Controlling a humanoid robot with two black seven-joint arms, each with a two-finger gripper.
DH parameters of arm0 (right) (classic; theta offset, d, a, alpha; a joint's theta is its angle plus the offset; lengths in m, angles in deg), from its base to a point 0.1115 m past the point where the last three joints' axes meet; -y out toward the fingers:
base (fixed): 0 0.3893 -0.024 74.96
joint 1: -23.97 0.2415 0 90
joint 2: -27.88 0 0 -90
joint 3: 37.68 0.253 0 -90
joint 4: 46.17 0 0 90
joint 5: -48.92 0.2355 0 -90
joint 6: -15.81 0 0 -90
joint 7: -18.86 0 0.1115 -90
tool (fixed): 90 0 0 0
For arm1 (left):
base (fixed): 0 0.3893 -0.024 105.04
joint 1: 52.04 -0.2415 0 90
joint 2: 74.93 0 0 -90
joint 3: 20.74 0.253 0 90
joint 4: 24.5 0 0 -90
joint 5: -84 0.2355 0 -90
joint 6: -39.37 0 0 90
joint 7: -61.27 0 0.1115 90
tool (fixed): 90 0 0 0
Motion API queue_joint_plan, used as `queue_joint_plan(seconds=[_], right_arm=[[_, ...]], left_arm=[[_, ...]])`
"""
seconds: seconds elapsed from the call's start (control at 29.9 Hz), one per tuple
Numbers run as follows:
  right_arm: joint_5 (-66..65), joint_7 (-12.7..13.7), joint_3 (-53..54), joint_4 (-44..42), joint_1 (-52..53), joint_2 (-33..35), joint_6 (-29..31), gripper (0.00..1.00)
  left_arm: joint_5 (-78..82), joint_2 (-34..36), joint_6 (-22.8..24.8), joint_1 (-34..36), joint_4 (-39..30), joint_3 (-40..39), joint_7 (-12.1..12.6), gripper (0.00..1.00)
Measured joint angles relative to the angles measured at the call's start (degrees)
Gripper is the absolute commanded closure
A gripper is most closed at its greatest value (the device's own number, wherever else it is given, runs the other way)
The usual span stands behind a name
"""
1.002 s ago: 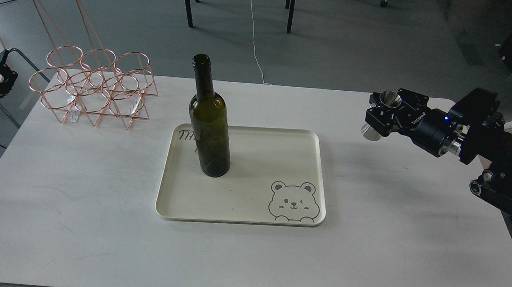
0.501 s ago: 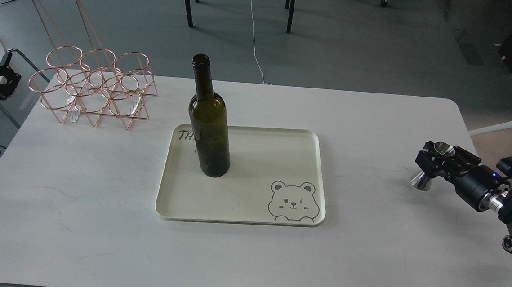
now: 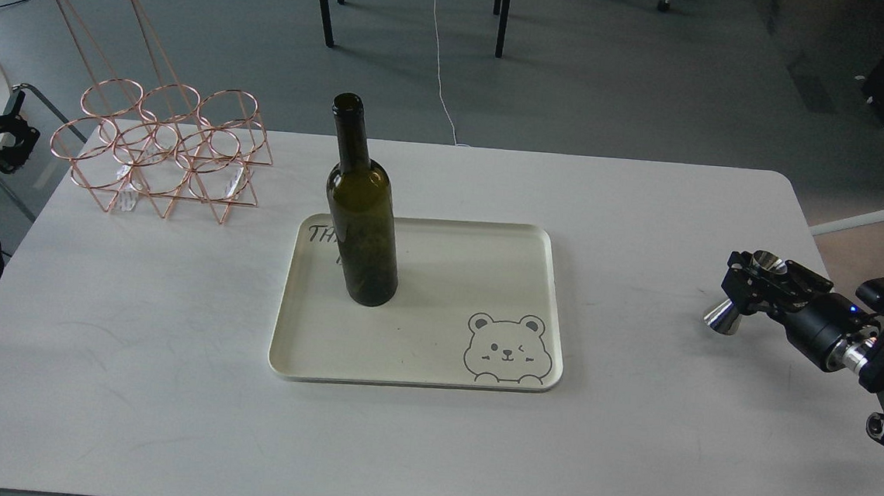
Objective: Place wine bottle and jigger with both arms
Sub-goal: 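Lower the jigger onto the table beside the tray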
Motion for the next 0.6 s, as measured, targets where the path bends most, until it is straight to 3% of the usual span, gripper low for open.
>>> queue_joint_plan(seconds=[0.27,0.6], right_arm=[[-0.01,0.00,-0.01,-0.08,-0.21,-0.01,0.00,0.60],[-0.01,0.00,-0.01,0.02,-0.17,-0.01,0.00,0.57]], left_arm=[[0.00,0.08,0.00,-0.06,0.00,-0.05,0.00,0.01],[0.00,0.08,0.00,-0.07,0.00,-0.07,0.08,0.01]])
